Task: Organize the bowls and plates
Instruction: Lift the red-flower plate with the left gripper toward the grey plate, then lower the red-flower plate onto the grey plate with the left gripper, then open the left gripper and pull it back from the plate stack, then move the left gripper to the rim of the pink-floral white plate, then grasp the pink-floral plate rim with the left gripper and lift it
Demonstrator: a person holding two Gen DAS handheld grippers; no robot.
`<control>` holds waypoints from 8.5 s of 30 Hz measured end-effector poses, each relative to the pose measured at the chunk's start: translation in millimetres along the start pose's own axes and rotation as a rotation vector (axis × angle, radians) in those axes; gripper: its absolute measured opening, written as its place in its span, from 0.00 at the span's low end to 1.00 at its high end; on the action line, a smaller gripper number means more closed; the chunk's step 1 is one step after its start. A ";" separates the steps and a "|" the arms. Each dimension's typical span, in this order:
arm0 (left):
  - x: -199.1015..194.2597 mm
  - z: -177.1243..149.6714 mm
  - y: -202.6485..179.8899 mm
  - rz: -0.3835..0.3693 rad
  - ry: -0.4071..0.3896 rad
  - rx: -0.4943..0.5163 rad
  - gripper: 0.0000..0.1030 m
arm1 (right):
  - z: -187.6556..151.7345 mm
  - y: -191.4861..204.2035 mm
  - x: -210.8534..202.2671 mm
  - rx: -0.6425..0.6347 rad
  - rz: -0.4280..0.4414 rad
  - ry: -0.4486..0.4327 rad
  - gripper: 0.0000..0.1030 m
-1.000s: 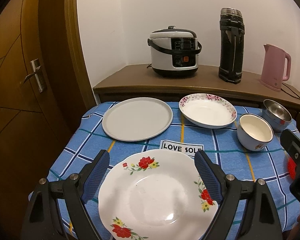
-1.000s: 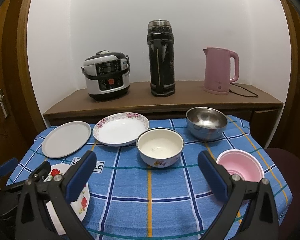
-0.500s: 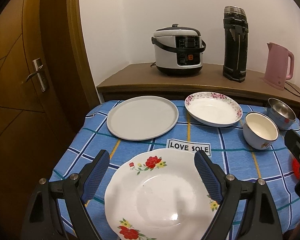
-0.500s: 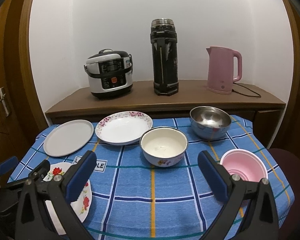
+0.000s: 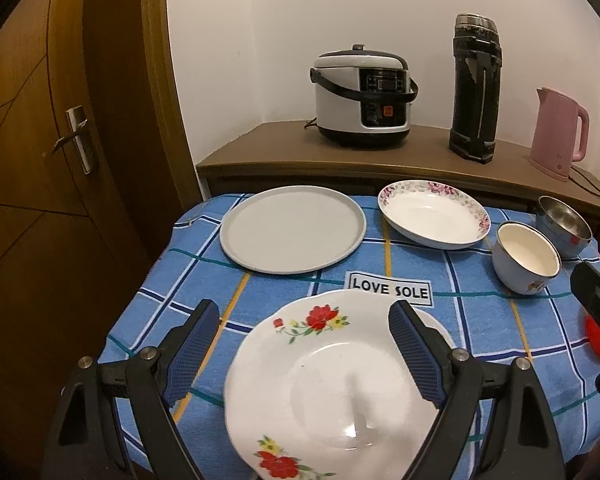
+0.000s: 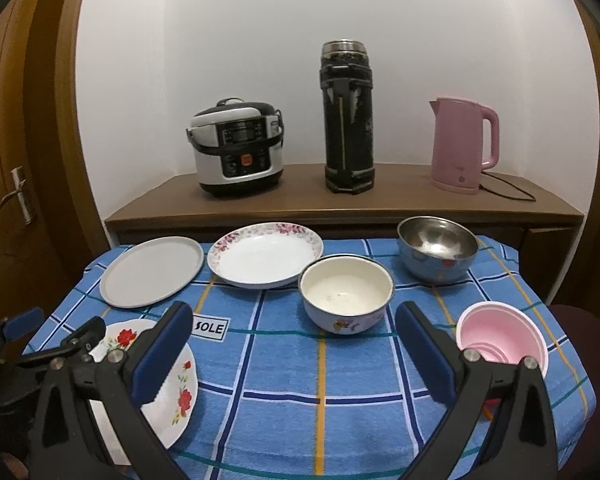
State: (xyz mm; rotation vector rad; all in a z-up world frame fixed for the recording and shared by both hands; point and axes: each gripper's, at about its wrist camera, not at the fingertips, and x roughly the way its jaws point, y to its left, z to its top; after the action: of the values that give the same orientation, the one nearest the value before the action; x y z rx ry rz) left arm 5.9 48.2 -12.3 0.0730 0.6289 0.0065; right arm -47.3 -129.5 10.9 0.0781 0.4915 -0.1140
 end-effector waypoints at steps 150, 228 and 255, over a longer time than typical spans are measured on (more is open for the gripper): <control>233.9 79.7 107.6 -0.054 0.177 -0.224 0.34 | 37.8 139.0 276.6 -0.047 0.370 0.357 0.21; 94.3 53.6 -64.3 -0.185 0.118 -0.024 0.64 | 41.4 -72.7 104.1 0.141 0.138 0.145 0.61; 210.0 119.0 -82.7 -0.323 0.314 -0.175 0.63 | 77.5 -90.3 253.9 0.372 0.148 0.470 0.40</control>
State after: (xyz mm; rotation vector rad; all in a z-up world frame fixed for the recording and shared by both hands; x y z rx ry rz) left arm 244.4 -36.2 -45.5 -0.2032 0.9454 -0.2430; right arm 199.5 -249.8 -45.9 0.5133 0.9272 -0.0400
